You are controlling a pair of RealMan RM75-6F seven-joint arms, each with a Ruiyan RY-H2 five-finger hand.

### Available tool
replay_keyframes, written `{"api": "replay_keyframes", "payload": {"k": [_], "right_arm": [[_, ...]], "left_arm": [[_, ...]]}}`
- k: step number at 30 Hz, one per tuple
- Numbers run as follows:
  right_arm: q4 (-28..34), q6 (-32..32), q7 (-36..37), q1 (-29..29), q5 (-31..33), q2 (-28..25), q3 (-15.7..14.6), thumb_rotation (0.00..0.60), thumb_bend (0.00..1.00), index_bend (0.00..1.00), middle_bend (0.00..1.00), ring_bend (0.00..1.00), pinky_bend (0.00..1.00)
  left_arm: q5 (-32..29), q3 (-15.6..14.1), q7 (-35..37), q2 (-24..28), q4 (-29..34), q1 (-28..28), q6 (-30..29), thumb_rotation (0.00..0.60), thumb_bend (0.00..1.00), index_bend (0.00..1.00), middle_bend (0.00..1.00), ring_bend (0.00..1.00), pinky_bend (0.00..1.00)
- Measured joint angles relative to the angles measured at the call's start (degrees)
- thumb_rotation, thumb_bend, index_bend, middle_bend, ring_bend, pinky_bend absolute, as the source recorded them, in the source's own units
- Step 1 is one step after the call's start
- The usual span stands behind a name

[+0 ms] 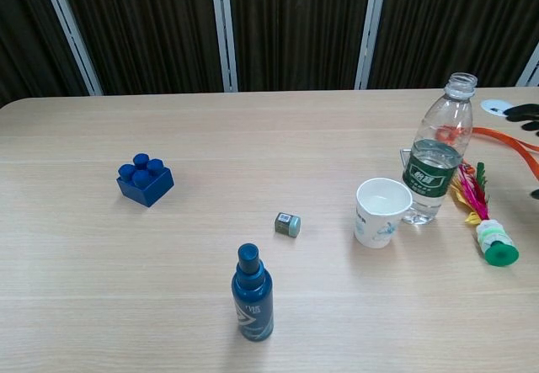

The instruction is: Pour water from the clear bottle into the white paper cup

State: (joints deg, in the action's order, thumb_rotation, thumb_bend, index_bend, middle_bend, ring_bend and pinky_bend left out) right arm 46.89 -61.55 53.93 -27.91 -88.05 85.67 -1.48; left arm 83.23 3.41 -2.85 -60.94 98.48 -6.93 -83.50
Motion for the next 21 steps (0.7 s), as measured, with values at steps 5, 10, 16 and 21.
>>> {"api": "replay_keyframes", "payload": {"k": [5,10,16,21], "right_arm": [[-2.6,-4.4,-3.1,3.7,1.5,-1.4,0.4,0.6,0.0,0.0,0.0,0.0,0.0],[-2.3,-10.1,-10.1,7.2,3.1,-3.2,1.8,0.6,0.0,0.0,0.0,0.0,0.0],[10.2,-15.0,-22.1,11.1,5.6,-8.4,3.1,0.6,0.0,0.0,0.0,0.0,0.0],[28.5,-17.9,-34.2,13.8,6.9,-14.1,3.4,0.6,0.0,0.0,0.0,0.0,0.0]], "left_arm": [[1.1,-0.1,-0.1,0.2,0.4,0.4,-1.4,0.6,0.0,0.0,0.0,0.0,0.0],[1.5,0.4,-0.8,-0.3,-0.1,0.7,-2.8,0.6,0.0,0.0,0.0,0.0,0.0],[1.7,0.4,-0.6,-0.7,-1.0,0.6,-2.7,0.6,0.0,0.0,0.0,0.0,0.0],[2.2,0.2,0.1,-0.7,-1.4,0.8,-2.9,0.6,0.0,0.0,0.0,0.0,0.0]]}}
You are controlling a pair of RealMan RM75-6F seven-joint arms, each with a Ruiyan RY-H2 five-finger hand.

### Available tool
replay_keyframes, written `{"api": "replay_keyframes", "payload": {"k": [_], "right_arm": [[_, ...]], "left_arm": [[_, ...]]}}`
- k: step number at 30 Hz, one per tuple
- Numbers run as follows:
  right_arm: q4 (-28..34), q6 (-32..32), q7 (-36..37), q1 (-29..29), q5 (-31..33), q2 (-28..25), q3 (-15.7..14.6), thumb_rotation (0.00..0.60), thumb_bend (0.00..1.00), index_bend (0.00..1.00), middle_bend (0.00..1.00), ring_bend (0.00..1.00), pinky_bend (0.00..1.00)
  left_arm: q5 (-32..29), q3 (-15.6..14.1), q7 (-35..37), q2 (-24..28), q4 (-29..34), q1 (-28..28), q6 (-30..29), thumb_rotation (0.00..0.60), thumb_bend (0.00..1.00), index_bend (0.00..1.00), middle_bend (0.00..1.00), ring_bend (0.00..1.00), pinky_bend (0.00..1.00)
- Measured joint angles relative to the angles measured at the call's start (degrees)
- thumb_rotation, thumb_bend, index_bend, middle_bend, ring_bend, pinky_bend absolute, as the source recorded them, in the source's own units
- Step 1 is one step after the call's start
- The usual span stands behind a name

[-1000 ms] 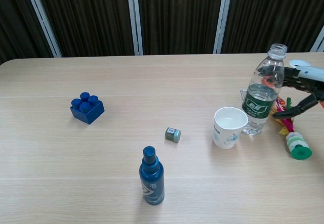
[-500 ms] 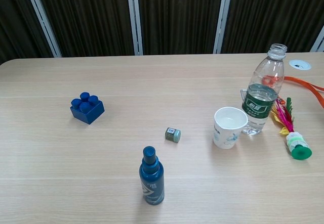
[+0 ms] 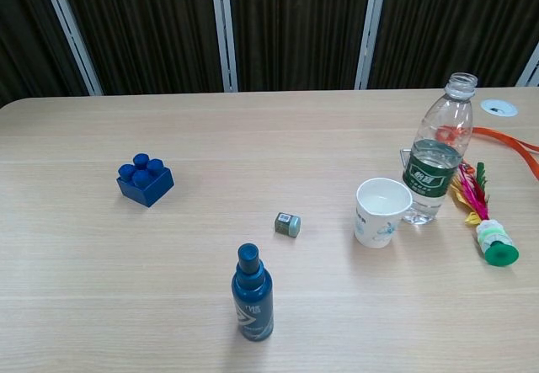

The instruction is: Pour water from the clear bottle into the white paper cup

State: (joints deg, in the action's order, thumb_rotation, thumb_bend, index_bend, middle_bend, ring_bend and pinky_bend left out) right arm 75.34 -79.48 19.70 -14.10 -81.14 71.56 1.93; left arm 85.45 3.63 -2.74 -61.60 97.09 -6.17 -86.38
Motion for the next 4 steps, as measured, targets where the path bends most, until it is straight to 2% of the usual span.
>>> {"api": "replay_keyframes", "payload": {"k": [2,4], "right_arm": [[7.2,-1.8,-6.9,1.3,0.3,-2.0,0.0,0.6,0.0,0.0,0.0,0.0,0.0],[11.6,-3.4,-12.8,2.4,0.5,-3.3,0.1,0.6,0.0,0.0,0.0,0.0,0.0]], "left_arm": [[0.2,0.0,0.4,0.1,-0.2,0.1,-0.1,0.6,0.0,0.0,0.0,0.0,0.0],[0.2,-0.1,0.7,0.2,-0.2,0.1,-0.1,0.6,0.0,0.0,0.0,0.0,0.0]]}}
